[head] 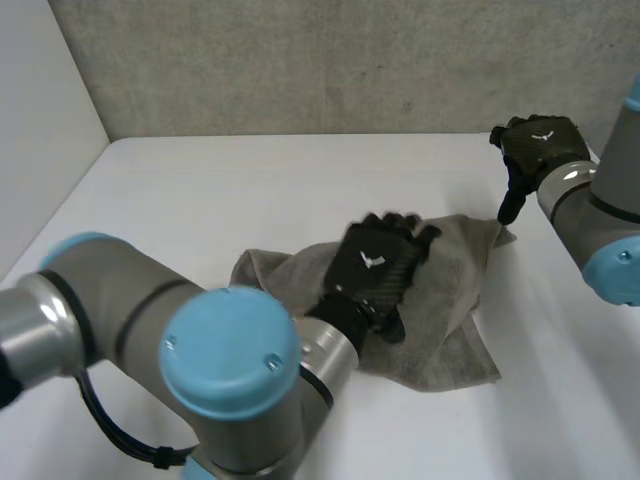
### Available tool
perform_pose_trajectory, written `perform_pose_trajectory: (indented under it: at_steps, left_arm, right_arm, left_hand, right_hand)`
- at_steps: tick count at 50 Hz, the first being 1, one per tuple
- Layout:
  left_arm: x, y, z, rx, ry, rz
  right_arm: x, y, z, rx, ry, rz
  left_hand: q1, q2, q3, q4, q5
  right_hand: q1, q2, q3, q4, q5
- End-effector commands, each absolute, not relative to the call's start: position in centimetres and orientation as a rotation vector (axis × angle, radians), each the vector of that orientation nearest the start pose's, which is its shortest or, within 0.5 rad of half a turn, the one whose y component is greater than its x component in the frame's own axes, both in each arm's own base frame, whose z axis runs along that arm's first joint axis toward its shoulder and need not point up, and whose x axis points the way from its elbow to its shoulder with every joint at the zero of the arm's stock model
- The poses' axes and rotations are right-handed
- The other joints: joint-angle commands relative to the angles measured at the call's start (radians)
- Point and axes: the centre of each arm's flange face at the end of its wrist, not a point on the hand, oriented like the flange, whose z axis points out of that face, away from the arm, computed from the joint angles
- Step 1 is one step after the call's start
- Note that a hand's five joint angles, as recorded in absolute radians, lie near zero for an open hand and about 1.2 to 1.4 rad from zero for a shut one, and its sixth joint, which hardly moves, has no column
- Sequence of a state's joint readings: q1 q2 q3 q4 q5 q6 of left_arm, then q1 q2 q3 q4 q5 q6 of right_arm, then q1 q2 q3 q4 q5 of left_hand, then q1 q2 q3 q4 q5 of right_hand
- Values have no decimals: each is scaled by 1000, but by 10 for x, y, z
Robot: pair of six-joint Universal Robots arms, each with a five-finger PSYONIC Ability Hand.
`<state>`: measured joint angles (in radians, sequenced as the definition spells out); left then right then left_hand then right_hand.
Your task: Fold the laundry
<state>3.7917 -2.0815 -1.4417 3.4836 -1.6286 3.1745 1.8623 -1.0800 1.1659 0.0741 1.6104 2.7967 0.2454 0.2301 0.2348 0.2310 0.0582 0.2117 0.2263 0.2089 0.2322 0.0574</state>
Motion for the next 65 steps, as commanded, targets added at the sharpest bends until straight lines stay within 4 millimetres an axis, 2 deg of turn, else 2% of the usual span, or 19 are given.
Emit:
perform_pose_trajectory:
  at_steps: [1,2,4,6,7,9,11,12,14,21,27,32,40,49,51,54,56,60,65]
  left_arm:
    - [-365,-177,248,-705,-1715,1853]
    - [-365,-177,248,-705,-1715,1854]
    - [-357,-185,253,-681,-1723,1879]
    - [-337,-208,256,-626,-1775,1929]
    - [-337,-208,256,-626,-1776,1929]
    - [-326,-219,254,-602,-1815,1944]
    - [-299,-249,245,-564,-1918,1943]
    - [-299,-249,245,-564,-1918,1943]
    - [-280,-272,232,-549,-1995,1913]
    - [-250,-300,210,-483,-2109,1886]
    - [-237,-301,202,-449,-2159,1868]
    - [-237,-296,198,-450,-2167,1857]
    - [-238,-291,197,-457,-2157,1858]
    - [-239,-290,196,-457,-2155,1858]
    - [-239,-290,196,-457,-2156,1856]
    - [-239,-290,196,-457,-2156,1856]
    - [-239,-290,195,-458,-2158,1855]
    - [-238,-288,194,-461,-2163,1848]
    - [-239,-288,191,-468,-2169,1837]
  right_arm:
    - [234,-319,264,-752,2330,-2046]
    - [234,-319,264,-752,2330,-2046]
    - [236,-299,254,-809,2374,-1930]
    - [238,-286,253,-842,2376,-1882]
    - [238,-286,253,-842,2376,-1881]
    - [249,-257,249,-936,2339,-1785]
    - [254,-245,244,-974,2326,-1736]
    - [256,-236,236,-1010,2321,-1684]
    - [258,-227,230,-1043,2314,-1642]
    - [265,-194,199,-1136,2280,-1467]
    - [269,-194,178,-1136,2245,-1503]
    - [272,-198,154,-1146,2232,-1524]
    - [274,-198,136,-1158,2238,-1504]
    - [277,-202,130,-1153,2216,-1550]
    - [277,-205,129,-1148,2207,-1576]
    - [277,-206,128,-1150,2209,-1587]
    - [276,-207,125,-1171,2222,-1603]
    - [275,-211,126,-1201,2242,-1634]
    - [274,-217,141,-1224,2227,-1713]
  left_hand:
    - [-26,-11,-15,-12,-13]
    - [-26,-11,-15,-12,-13]
    - [-26,-11,-15,-12,-13]
    - [-14,1,-4,0,-2]
    - [-14,1,-4,0,-2]
    - [-6,10,5,9,7]
    - [0,16,11,15,13]
    - [0,16,11,15,13]
    - [0,16,11,15,13]
    - [0,16,11,15,13]
    - [-8,7,2,6,4]
    - [-17,-2,-7,-3,-4]
    - [-26,-11,-15,-12,-13]
    - [-38,-22,-27,-23,-25]
    - [-41,-25,-30,-26,-28]
    - [-44,-28,-33,-29,-31]
    - [-44,-28,-33,-29,-31]
    - [-44,-28,-33,-29,-31]
    - [-47,-31,-36,-32,-34]
  right_hand:
    - [-37,-52,-34,-58,-57]
    - [-37,-52,-34,-58,-57]
    - [-37,-52,-34,-58,-57]
    - [-37,-52,-34,-58,-57]
    - [-37,-52,-34,-58,-57]
    - [-37,-52,-34,-58,-57]
    - [-37,-52,-34,-58,-57]
    - [-37,-52,-34,-58,-57]
    - [-37,-52,-34,-58,-57]
    - [46,32,49,26,26]
    - [211,196,214,190,191]
    - [357,343,360,337,337]
    - [478,463,480,457,457]
    - [660,645,663,640,640]
    - [891,876,894,870,871]
    - [980,965,983,960,960]
    - [1184,1169,1187,1163,1164]
    - [1185,1170,1187,1164,1164]
    - [1185,1170,1187,1164,1164]
